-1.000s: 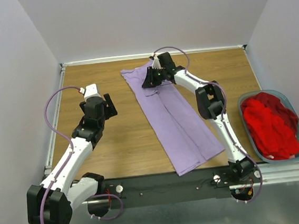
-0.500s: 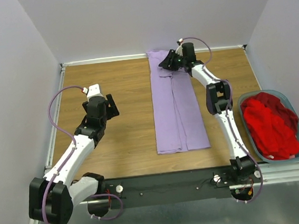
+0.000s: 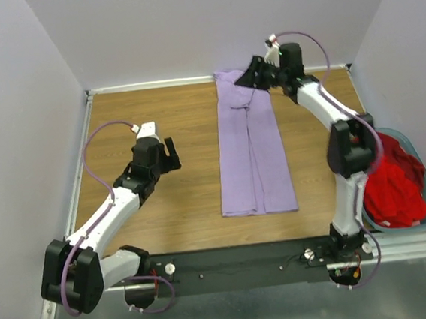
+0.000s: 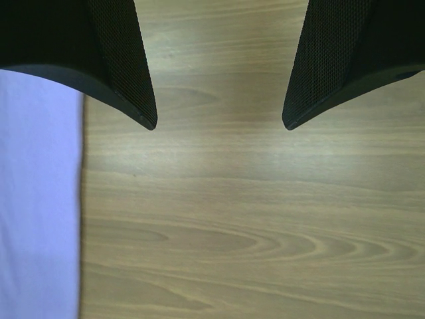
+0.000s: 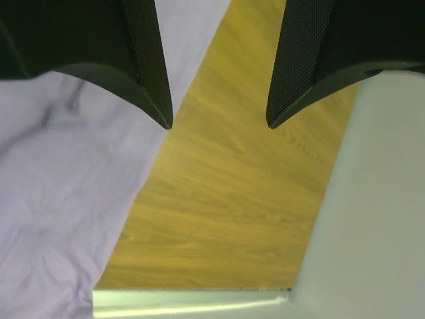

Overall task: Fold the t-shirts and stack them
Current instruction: Fold the tshirt

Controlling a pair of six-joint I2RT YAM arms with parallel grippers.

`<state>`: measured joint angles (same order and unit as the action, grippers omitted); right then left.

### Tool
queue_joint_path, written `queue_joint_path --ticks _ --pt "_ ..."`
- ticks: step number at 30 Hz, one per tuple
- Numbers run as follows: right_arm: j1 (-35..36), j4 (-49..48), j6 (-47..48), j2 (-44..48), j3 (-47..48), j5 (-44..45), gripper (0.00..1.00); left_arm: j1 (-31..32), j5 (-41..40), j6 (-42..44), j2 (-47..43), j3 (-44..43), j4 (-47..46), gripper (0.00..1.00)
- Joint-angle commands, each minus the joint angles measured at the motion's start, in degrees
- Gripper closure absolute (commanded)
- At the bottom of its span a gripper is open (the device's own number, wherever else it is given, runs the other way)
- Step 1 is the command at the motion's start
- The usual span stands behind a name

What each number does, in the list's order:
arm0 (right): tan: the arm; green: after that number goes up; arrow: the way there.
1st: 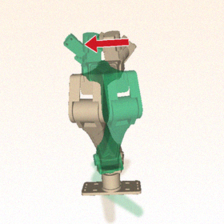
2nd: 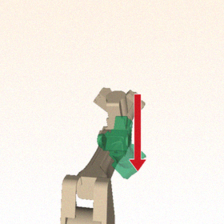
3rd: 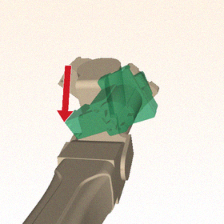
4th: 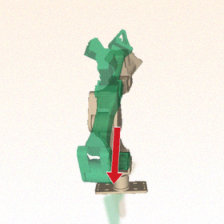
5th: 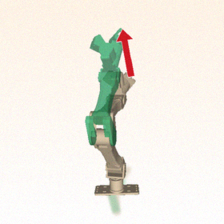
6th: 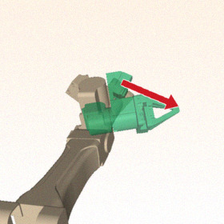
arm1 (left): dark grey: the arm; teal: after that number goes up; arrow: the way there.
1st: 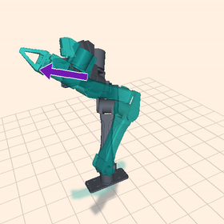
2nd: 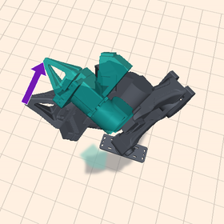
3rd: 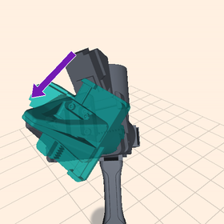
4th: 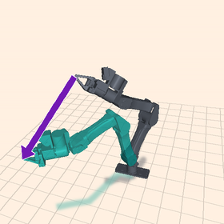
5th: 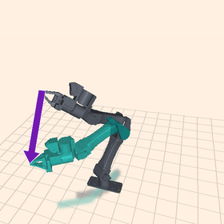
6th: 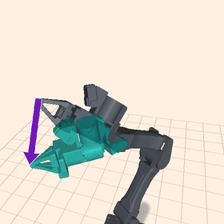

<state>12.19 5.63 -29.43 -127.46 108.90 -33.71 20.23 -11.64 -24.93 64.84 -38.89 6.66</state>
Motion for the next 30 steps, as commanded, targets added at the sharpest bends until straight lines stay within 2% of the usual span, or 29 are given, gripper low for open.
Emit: queue_joint_path --ticks 1,3,5,7,8,13,17,21,30 --pt "0.38 3.67 5.17 17.48 -18.17 7.33 0.36 3.06 5.48 -3.01 0.73 -1.27 2.57 0.17" --pt "1.34 12.87 7.10 25.19 -27.81 11.63 0.38 5.07 8.64 -4.51 0.81 -0.66 3.62 0.19" --pt "2.66 16.94 8.94 30.23 -34.08 15.06 0.40 6.66 9.09 -5.39 0.64 -0.39 4.94 0.19" --pt "6.96 20.37 9.04 35.50 -42.43 22.35 0.43 8.33 9.09 -6.36 0.20 0.13 5.65 0.19" --pt "10.63 23.26 8.08 39.96 -44.81 24.46 0.44 9.29 9.44 -6.62 0.03 0.31 6.35 0.19" --pt "21.72 30.75 -0.43 48.52 -58.16 35.36 0.52 9.57 6.56 -4.79 -1.99 0.49 6.44 0.19" --pt "28.41 31.37 -7.65 50.82 -62.31 36.87 0.56 9.57 3.30 -2.33 -2.00 -1.01 6.79 0.19" --pt "33.50 31.37 -11.61 48.45 -63.20 38.81 0.62 9.65 2.94 -0.74 -1.38 -0.93 5.74 0.19" --pt "36.42 32.69 -13.72 42.82 -61.09 45.48 0.70 9.65 1.09 -0.47 -2.79 -0.39 5.91 0.19"
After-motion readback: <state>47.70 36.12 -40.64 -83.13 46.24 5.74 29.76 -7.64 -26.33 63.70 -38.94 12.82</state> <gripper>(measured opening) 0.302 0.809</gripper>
